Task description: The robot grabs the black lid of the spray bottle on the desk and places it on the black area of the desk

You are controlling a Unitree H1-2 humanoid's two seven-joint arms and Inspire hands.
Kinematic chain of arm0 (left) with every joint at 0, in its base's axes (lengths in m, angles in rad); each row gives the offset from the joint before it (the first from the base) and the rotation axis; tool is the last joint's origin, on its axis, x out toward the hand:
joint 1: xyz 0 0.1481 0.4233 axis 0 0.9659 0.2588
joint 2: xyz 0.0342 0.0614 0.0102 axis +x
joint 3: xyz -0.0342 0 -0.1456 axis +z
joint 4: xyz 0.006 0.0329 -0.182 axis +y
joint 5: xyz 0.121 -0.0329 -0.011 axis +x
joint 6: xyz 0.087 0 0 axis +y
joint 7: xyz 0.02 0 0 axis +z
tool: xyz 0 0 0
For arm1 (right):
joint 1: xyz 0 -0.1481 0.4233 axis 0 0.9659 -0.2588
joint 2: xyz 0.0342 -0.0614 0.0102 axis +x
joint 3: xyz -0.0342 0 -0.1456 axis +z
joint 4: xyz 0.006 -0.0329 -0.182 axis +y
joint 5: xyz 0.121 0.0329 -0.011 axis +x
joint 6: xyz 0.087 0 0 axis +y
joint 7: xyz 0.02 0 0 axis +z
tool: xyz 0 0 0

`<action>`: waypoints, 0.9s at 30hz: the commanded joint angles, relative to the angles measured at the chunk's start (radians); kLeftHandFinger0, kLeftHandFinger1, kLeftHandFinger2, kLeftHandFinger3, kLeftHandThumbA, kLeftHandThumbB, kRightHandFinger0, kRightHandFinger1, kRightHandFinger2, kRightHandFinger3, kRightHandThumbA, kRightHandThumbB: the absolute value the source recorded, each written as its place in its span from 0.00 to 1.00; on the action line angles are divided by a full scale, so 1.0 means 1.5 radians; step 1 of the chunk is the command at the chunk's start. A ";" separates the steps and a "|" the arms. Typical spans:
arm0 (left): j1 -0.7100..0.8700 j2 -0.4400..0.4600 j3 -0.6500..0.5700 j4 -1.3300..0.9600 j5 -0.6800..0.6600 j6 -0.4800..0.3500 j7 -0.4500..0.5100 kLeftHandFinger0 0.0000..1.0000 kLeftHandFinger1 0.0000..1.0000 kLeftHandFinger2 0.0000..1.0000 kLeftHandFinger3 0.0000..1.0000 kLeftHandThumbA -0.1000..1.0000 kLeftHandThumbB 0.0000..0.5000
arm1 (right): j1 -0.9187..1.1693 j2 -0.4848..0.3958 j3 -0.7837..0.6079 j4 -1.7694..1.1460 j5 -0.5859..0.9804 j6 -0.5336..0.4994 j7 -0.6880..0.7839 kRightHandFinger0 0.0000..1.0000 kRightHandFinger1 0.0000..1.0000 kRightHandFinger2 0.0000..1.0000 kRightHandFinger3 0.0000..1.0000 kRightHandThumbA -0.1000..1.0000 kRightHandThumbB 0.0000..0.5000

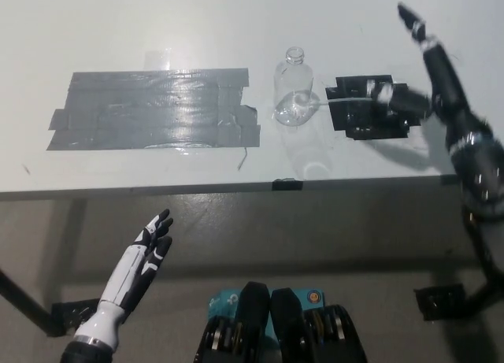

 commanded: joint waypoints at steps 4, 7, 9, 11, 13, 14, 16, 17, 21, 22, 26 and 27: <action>-0.051 0.005 0.007 -0.013 0.000 -0.024 0.012 1.00 1.00 1.00 1.00 1.00 0.11 | 0.139 0.020 -0.057 -0.333 -0.056 -0.036 -0.048 1.00 1.00 1.00 1.00 0.97 0.91; -0.048 0.000 0.004 -0.011 -0.004 -0.026 0.009 1.00 1.00 1.00 1.00 1.00 0.12 | 0.176 0.026 -0.060 -0.321 -0.064 -0.041 -0.050 1.00 1.00 1.00 1.00 0.97 0.88; -0.038 -0.001 0.001 -0.015 0.000 -0.021 0.009 1.00 1.00 1.00 1.00 1.00 0.12 | 0.197 0.040 -0.064 -0.289 -0.069 -0.056 -0.062 1.00 1.00 1.00 1.00 0.96 0.90; -0.027 -0.002 -0.003 -0.017 0.004 -0.024 0.009 1.00 1.00 1.00 1.00 1.00 0.12 | 0.218 0.053 -0.067 -0.256 -0.071 -0.077 -0.068 1.00 1.00 1.00 1.00 0.92 0.87; -0.020 -0.003 -0.007 -0.019 0.005 -0.022 0.007 1.00 1.00 1.00 1.00 1.00 0.14 | 0.231 0.060 -0.068 -0.231 -0.081 -0.095 -0.075 1.00 1.00 1.00 1.00 0.91 0.85; -0.019 -0.003 -0.009 -0.018 0.006 -0.023 0.006 1.00 1.00 1.00 1.00 1.00 0.14 | 0.238 0.065 -0.065 -0.208 -0.079 -0.099 -0.073 1.00 1.00 1.00 1.00 0.88 0.84; -0.016 -0.006 -0.010 -0.023 0.002 -0.018 0.006 1.00 1.00 1.00 1.00 1.00 0.12 | 0.245 0.067 -0.056 -0.171 -0.089 -0.085 -0.067 1.00 1.00 1.00 1.00 0.89 0.87; -0.016 -0.006 -0.010 -0.022 0.001 -0.020 0.006 1.00 1.00 1.00 1.00 1.00 0.12 | 0.245 0.067 -0.052 -0.153 -0.093 -0.091 -0.066 1.00 1.00 1.00 1.00 0.89 0.87; -0.005 -0.011 -0.011 -0.031 -0.003 -0.017 0.006 1.00 1.00 1.00 1.00 0.97 0.13 | 0.255 0.068 -0.039 -0.098 -0.108 -0.126 -0.070 1.00 1.00 1.00 1.00 0.80 0.81; -0.004 -0.012 -0.012 -0.033 -0.004 -0.017 0.006 1.00 1.00 1.00 1.00 0.96 0.13 | 0.256 0.067 -0.039 -0.093 -0.105 -0.127 -0.064 1.00 1.00 1.00 1.00 0.79 0.81; 0.006 -0.012 -0.016 -0.034 0.004 -0.023 0.007 1.00 1.00 1.00 1.00 0.96 0.07 | 0.267 0.065 -0.036 -0.088 -0.109 -0.130 -0.059 1.00 1.00 1.00 1.00 0.80 0.81; 0.008 -0.012 -0.017 -0.035 0.005 -0.022 0.007 1.00 1.00 1.00 1.00 0.96 0.06 | 0.268 0.064 -0.035 -0.085 -0.111 -0.132 -0.059 1.00 1.00 1.00 1.00 0.81 0.81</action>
